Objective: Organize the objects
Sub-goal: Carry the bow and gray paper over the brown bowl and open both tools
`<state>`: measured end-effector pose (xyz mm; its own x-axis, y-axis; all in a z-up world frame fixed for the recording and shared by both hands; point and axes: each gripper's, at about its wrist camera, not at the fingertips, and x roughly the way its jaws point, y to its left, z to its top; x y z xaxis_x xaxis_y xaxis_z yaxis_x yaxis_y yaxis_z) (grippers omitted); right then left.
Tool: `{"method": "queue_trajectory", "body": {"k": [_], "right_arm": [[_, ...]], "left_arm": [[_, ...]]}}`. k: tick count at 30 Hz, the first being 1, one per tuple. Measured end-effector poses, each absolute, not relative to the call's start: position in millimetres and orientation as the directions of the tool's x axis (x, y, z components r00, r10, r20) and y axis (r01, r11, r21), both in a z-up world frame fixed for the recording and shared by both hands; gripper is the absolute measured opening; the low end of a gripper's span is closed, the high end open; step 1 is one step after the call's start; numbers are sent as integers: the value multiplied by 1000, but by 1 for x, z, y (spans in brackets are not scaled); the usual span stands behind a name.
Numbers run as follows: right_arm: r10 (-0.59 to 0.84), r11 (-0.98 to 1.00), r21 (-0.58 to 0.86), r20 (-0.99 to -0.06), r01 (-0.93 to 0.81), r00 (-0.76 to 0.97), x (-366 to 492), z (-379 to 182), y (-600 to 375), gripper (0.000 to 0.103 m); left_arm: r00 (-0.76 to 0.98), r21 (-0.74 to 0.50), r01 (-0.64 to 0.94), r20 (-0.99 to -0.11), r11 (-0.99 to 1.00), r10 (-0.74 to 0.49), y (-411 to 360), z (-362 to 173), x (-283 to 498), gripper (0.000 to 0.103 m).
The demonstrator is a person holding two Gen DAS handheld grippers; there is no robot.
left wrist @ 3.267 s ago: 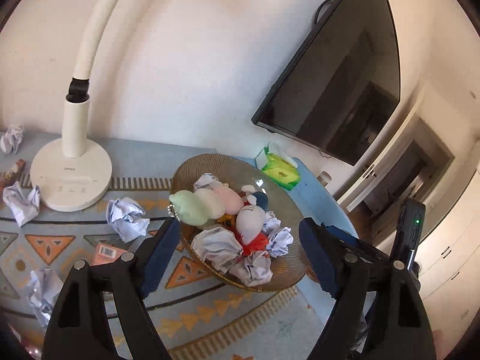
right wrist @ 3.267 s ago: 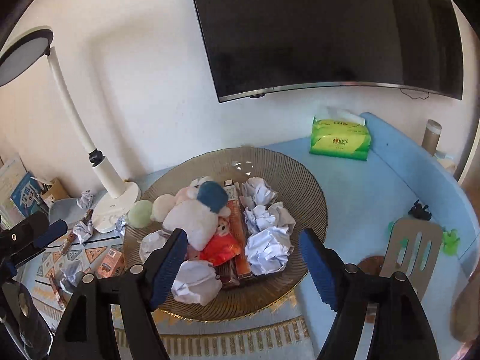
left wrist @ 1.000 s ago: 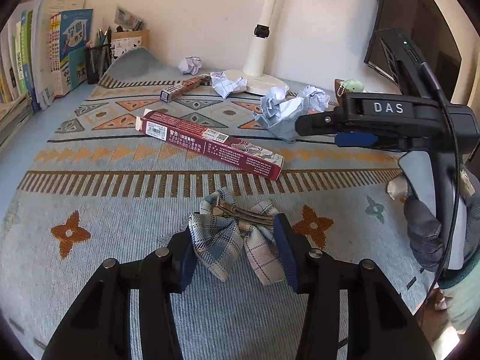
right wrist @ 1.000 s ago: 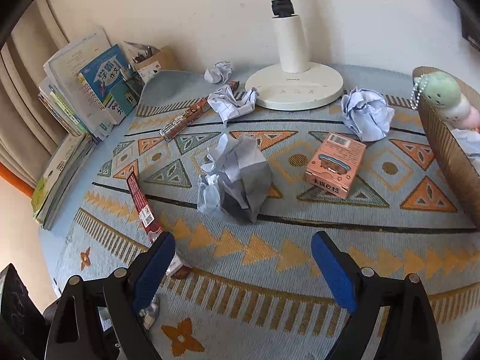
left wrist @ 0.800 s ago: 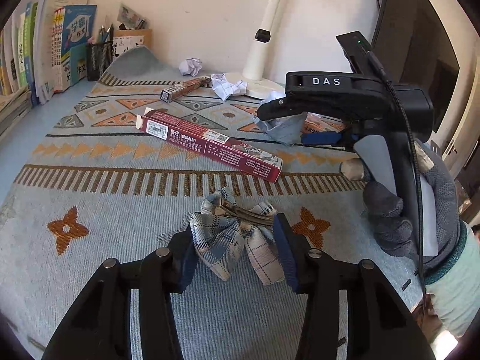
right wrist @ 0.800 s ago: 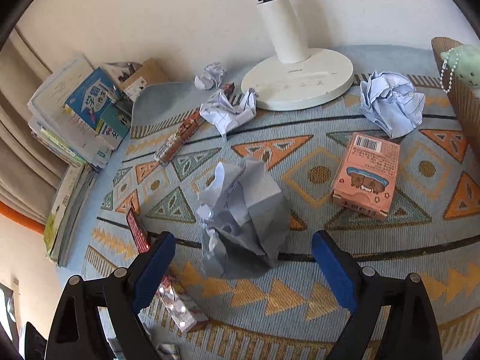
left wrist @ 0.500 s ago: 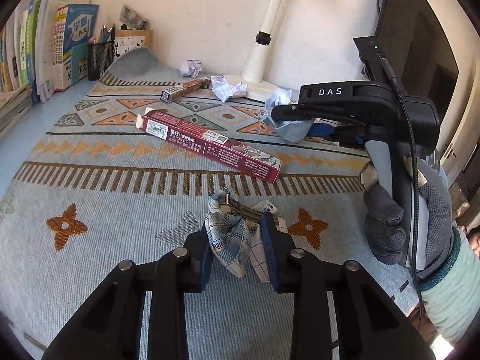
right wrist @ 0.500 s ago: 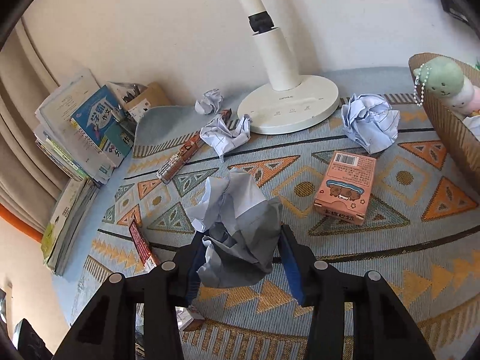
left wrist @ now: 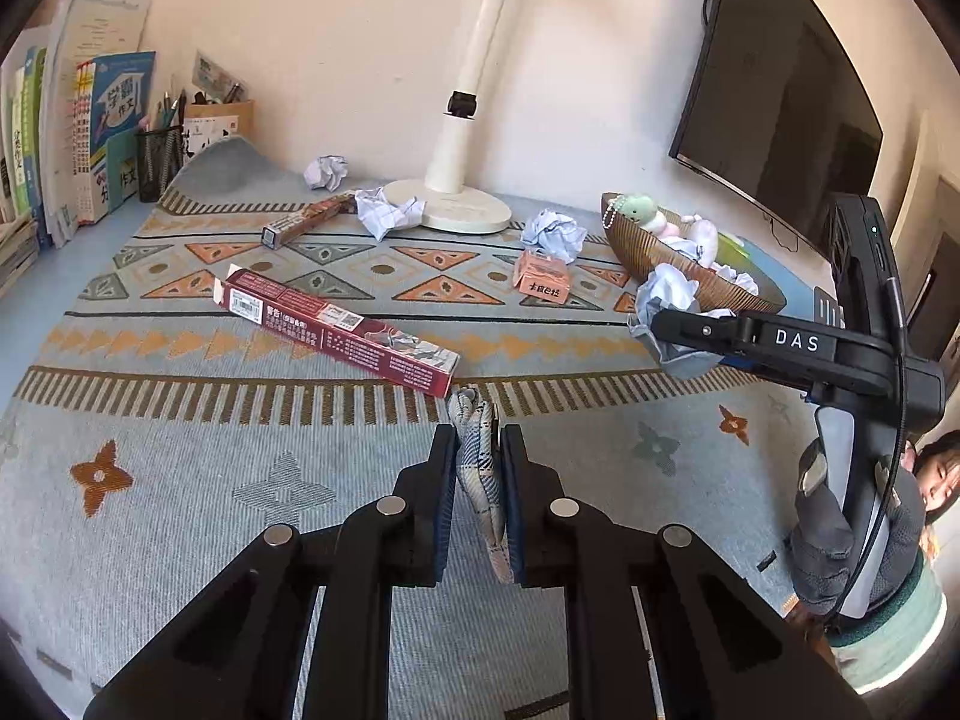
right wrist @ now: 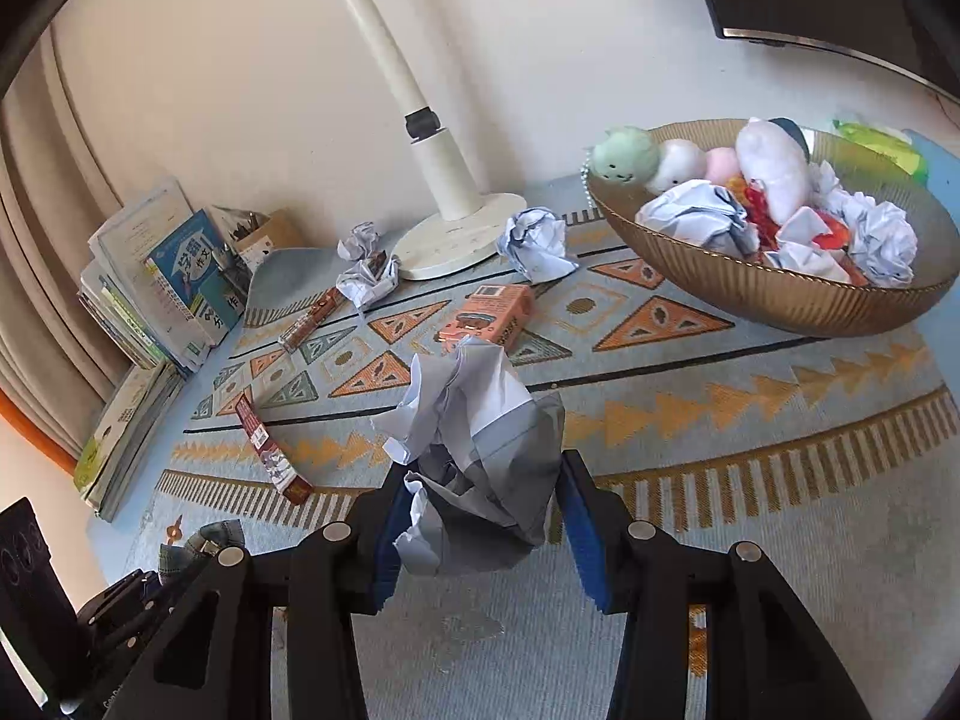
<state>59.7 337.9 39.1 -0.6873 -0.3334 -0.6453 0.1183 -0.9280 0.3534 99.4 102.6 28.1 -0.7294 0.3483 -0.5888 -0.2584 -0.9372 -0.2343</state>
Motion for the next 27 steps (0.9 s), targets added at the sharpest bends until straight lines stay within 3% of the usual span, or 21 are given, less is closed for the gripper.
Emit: {"method": "queue_trajectory", "body": {"k": [10,17,22,27], "right_arm": [[-385,-887,450,-604,100,-698,66,40,368,46],[-340,-885,461,-542,66,-768,86,71,406,46],[-174,-903,427,-457,-43,-872,95,124,462,46],[-35,-910,377,-488,-174,-872,67,144,505,47]], "left_arm": [[-729,-166,-271,-608,-948,314,136,28,97,11],[-721,-215,-364,-552,-907,420,159,63,85,10],[-685,-247,-488,-486,-837,543,205,103,43,10],[-625,-295,-581,-436,-759,648,257,131,-8,10]]}}
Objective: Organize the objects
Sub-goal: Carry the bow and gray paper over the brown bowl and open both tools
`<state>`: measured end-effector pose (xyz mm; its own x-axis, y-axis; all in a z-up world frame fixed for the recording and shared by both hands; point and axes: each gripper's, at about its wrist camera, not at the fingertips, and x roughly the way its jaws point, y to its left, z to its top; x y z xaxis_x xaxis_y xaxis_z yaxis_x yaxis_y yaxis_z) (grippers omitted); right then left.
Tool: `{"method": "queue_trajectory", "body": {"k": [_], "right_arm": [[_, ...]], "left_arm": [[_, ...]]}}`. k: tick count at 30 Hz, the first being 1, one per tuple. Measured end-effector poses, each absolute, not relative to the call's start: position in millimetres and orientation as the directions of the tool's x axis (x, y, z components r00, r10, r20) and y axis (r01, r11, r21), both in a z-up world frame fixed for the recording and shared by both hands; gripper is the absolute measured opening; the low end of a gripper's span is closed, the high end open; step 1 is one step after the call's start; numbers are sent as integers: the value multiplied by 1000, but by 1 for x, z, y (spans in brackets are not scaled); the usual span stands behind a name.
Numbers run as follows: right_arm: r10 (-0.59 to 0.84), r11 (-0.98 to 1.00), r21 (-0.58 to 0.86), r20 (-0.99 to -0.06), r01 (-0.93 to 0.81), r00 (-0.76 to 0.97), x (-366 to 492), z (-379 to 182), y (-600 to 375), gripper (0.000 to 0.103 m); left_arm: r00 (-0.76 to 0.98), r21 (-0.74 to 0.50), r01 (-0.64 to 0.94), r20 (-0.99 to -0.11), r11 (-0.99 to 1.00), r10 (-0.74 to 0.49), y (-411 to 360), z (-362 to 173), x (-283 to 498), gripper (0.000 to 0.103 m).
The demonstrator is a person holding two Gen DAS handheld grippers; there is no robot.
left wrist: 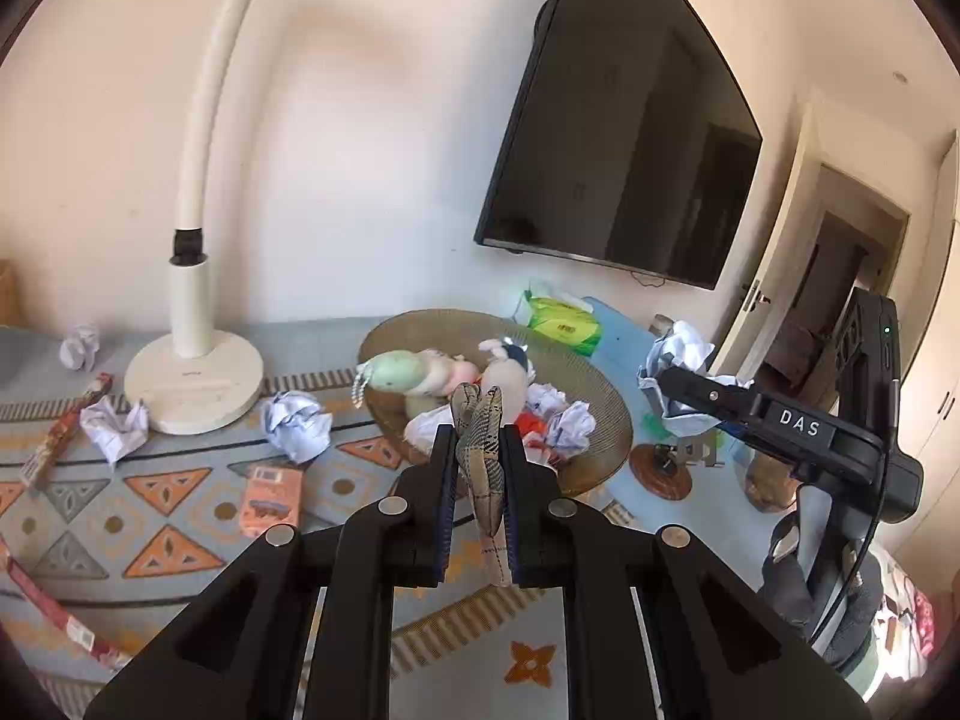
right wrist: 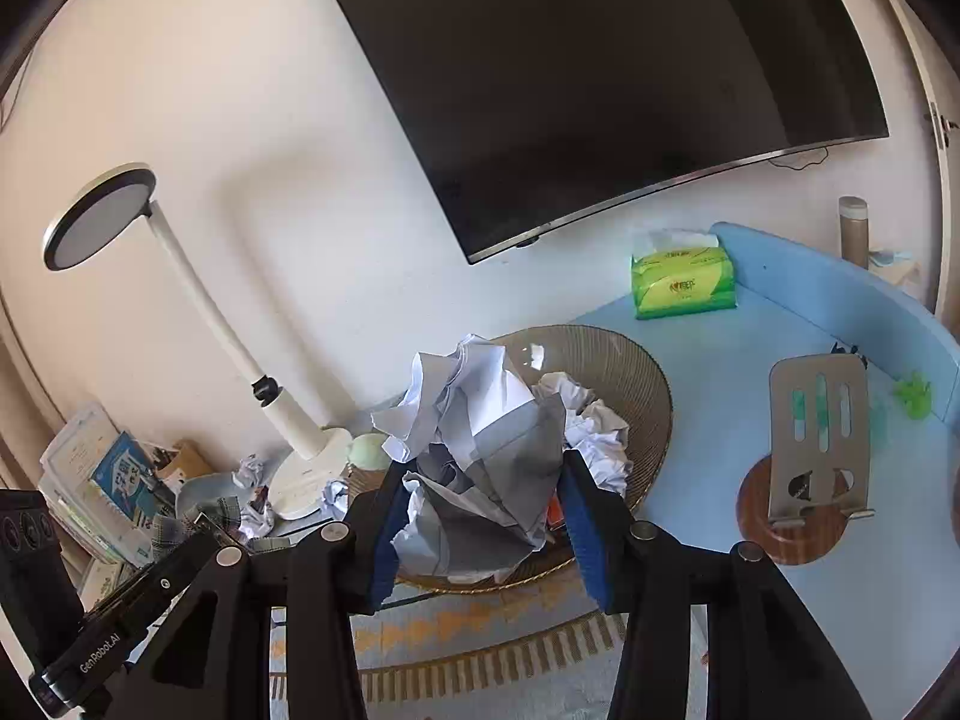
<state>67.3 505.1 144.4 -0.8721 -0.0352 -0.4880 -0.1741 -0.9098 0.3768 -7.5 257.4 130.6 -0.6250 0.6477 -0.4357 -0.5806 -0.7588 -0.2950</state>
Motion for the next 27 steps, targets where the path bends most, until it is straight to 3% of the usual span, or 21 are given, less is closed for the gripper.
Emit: {"method": "queue_trajectory", "body": {"k": [5,7,8,9,10,11,16,21,24,27], "right_arm": [[5,-904,360,-531,-231,-848,36,140,523,48],[2,-904,358,-544,-235,-839,24,136,526,57],[-3,-904,356,-557,-236,-831,19,133,528,75],[-7,-906,353,-567,-235,-823,14,130,529,86],[-11,-910,343,-579,-232,-815,12,128,530,87],[-26,-918,333,-594,-217,-804,11,126,531,87],[-46,-930,322,-577,-175,-815,38,121,527,87],[-137,-925,370,-525,-80,-840,71,123,497,89],[-201,-941,338,-513,19,-835,82,123,453,99],[-271,-944,310,-536,113,-800,81,107,404,103]], "left_arm": [[-600,-290,-617,-428,-731,676,305,130,-38,10],[-595,-303,-616,-426,-727,681,318,125,-49,11],[-583,-322,-618,-424,-717,693,323,122,-56,12],[-566,-338,-622,-429,-706,704,327,119,-62,31],[-573,-333,-608,-444,-721,689,329,116,-67,56],[-595,-322,-588,-450,-742,666,329,115,-69,70],[-610,-346,-565,-437,-750,661,289,118,-56,71],[-674,-393,-469,-420,-791,608,211,123,-23,81],[-746,-402,-349,-427,-846,511,153,115,2,84],[-815,-379,-171,-464,-910,347,95,94,27,100]]}}
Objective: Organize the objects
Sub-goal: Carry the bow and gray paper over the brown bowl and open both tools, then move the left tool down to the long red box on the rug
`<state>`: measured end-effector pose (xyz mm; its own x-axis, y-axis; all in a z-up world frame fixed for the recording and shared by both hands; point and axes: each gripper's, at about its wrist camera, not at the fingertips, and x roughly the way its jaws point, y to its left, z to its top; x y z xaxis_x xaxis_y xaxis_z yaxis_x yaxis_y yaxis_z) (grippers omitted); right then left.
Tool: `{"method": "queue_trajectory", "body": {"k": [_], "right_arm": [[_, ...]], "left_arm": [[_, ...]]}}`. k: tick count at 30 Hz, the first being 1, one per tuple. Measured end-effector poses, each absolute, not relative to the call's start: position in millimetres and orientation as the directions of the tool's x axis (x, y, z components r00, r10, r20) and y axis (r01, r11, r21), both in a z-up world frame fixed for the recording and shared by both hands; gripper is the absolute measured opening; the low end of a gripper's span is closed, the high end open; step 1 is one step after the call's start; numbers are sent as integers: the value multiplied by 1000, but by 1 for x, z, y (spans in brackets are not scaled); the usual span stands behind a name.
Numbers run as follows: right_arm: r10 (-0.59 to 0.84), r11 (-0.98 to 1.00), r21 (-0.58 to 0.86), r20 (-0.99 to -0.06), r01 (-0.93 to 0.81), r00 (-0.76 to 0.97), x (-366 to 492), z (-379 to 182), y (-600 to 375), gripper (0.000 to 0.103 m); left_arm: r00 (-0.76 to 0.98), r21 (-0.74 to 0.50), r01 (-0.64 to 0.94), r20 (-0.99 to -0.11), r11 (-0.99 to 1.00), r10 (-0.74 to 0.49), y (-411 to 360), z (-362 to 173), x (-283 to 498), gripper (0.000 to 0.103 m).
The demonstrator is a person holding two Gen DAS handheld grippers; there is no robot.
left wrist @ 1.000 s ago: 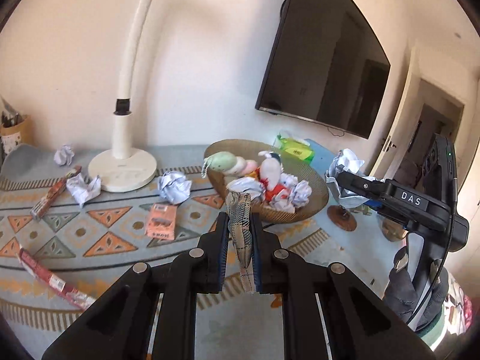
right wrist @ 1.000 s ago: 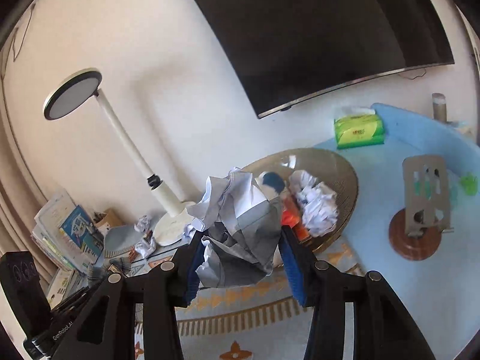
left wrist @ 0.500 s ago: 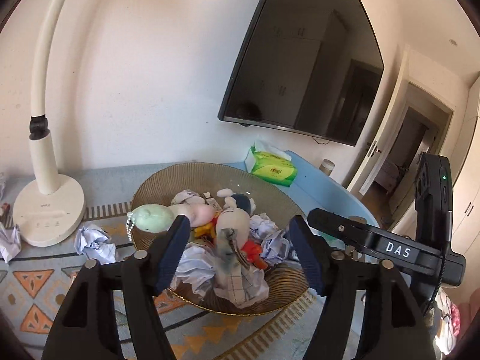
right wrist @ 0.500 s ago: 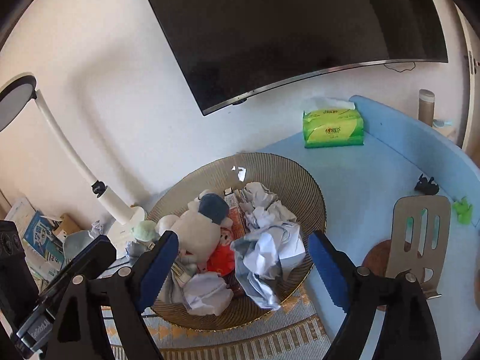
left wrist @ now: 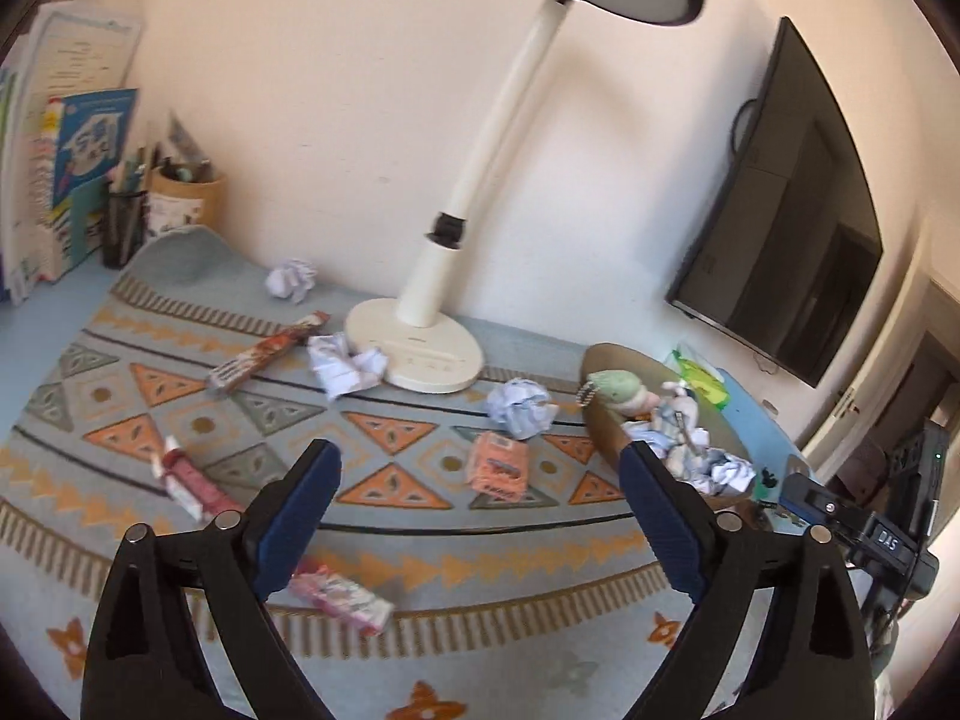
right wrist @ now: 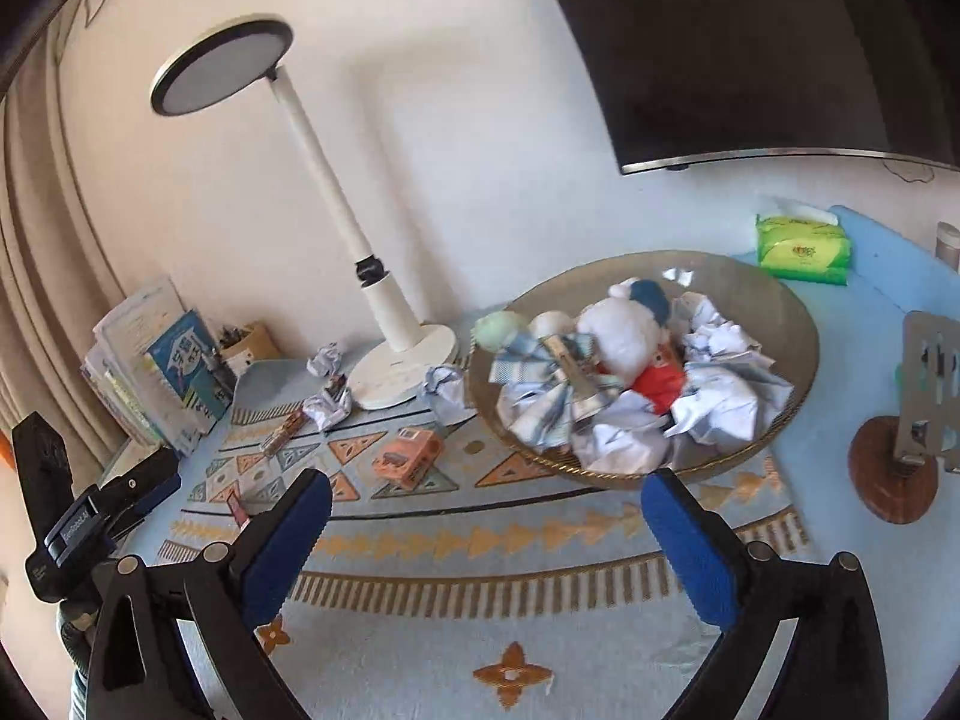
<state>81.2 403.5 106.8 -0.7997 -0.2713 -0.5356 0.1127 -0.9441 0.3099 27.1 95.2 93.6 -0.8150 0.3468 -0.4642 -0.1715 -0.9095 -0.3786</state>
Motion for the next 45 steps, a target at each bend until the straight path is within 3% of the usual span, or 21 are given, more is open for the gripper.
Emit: {"method": "queue_trajectory", "body": {"k": [3,6,8,13,20,45], "right_arm": [[-277,-956,253,-595,152,-755,70,80,357,103],[-181,-982,160,-621,102,-762,60,56,330,103],[-128,-990,128,-661,58,-739,52,42,326,103],[-96,-988,153,-668,-10,-738,45,36,337,103],[-89,-991,136,-686,-6,-722,42,35,335,103],[-109,-984,175,-704,-22,-702,38,29,342,103]], "left_arm": [[-832,-320,-18,-521,-947,191,55,64,35,101],[-820,-236,115,-570,-965,42,31,38,30,101],[-811,-307,86,-574,-948,112,20,34,26,101],[-753,-331,78,-638,-940,162,18,22,13,101],[-684,-283,138,-720,-949,115,23,9,3,101],[-680,-281,127,-723,-951,122,23,8,3,102]]}}
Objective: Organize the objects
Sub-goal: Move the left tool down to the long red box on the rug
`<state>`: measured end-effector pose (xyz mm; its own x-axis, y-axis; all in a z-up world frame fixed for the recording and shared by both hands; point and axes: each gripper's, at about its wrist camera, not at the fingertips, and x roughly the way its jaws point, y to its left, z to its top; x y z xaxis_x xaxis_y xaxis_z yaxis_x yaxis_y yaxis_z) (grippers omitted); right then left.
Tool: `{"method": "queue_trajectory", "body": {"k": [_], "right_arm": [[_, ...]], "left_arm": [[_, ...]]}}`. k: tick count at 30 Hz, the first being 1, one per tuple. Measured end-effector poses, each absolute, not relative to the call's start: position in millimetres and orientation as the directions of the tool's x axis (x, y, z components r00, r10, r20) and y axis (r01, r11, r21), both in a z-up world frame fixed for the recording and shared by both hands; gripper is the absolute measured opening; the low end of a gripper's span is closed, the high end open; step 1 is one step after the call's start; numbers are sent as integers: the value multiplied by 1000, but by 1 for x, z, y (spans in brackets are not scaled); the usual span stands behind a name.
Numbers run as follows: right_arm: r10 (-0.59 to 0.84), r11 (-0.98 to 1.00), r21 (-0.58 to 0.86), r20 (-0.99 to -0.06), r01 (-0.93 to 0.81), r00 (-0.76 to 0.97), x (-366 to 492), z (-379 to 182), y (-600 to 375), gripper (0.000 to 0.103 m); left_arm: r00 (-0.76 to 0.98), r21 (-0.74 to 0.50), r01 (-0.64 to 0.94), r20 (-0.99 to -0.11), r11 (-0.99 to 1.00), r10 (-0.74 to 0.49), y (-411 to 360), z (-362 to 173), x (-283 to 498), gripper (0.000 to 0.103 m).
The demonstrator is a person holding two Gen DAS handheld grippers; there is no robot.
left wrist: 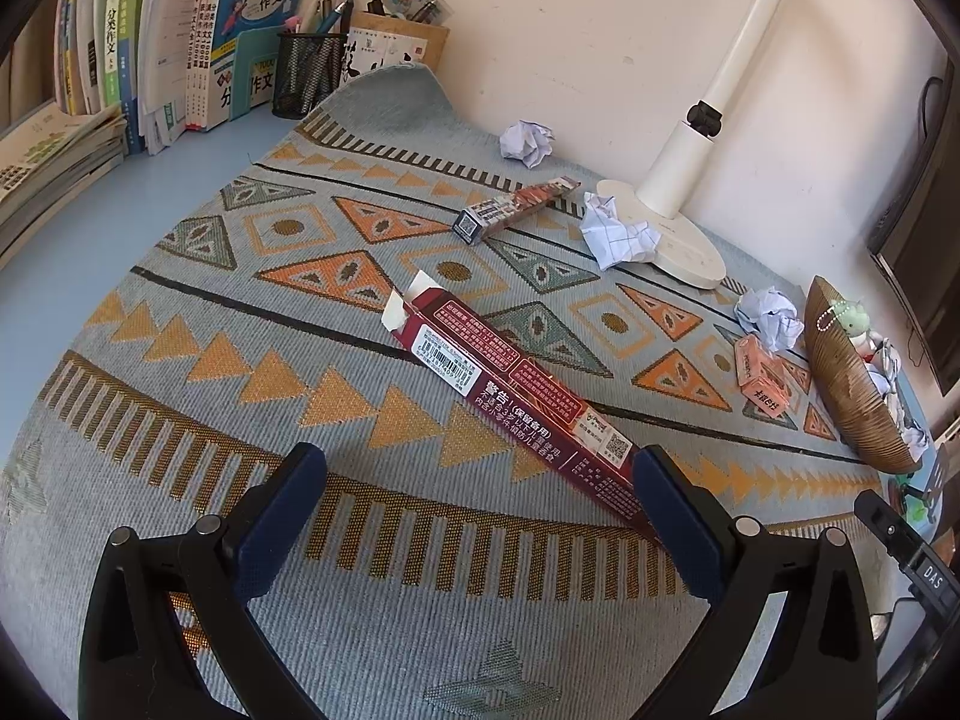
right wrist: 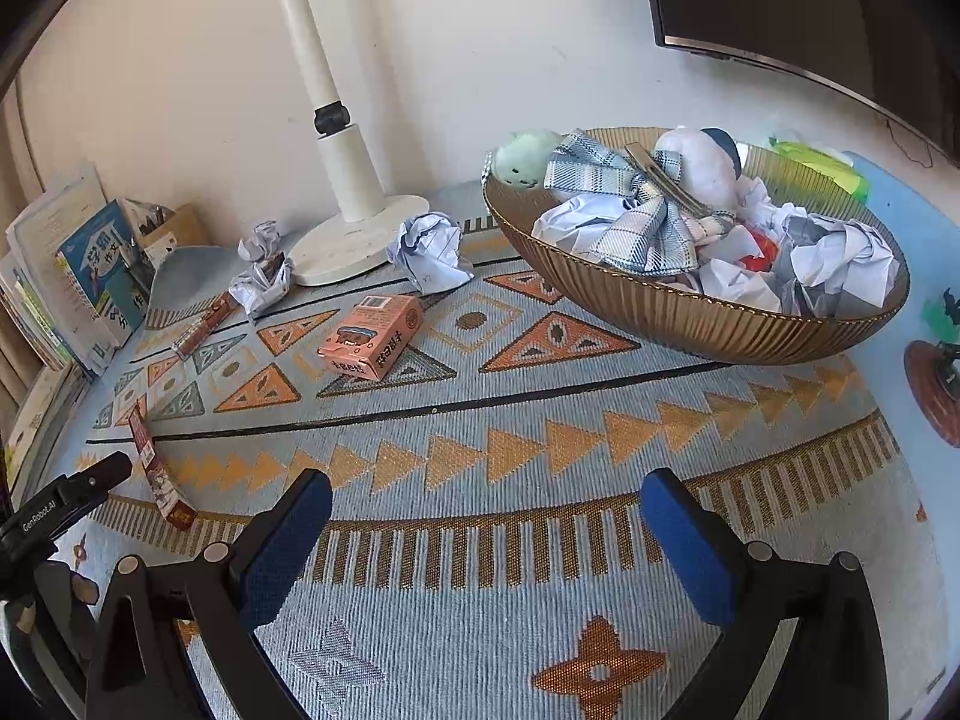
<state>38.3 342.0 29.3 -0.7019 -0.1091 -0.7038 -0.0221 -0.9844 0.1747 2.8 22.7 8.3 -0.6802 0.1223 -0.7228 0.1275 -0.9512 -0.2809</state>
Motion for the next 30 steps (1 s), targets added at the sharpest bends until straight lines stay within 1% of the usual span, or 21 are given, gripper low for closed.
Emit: {"method": "queue_trajectory", "body": {"k": [10,13,17,20,30], "right_arm": [[-111,-984,175,-714,-22,-691,38,27,340,103],[-115,-983,181,-722,-27,-682,36,26,342,103],[-120,-983,182,-727,-21,-676,33,24,341,103],[-120,-984,180,-725,-18,-678,34,24,340,103],[-156,-979,205,-732,5,-663,31,22,339,103]], "left_arm": [[-688,-280,142,-718,-949,108,22,9,5,102],[-699,-296,146,-706,-944,113,19,10,7,102],[-688,-289,147,-717,-946,112,21,9,5,102],[-701,-299,140,-703,-944,119,19,11,7,102],[-679,-297,128,-721,-946,134,25,9,4,102]]}}
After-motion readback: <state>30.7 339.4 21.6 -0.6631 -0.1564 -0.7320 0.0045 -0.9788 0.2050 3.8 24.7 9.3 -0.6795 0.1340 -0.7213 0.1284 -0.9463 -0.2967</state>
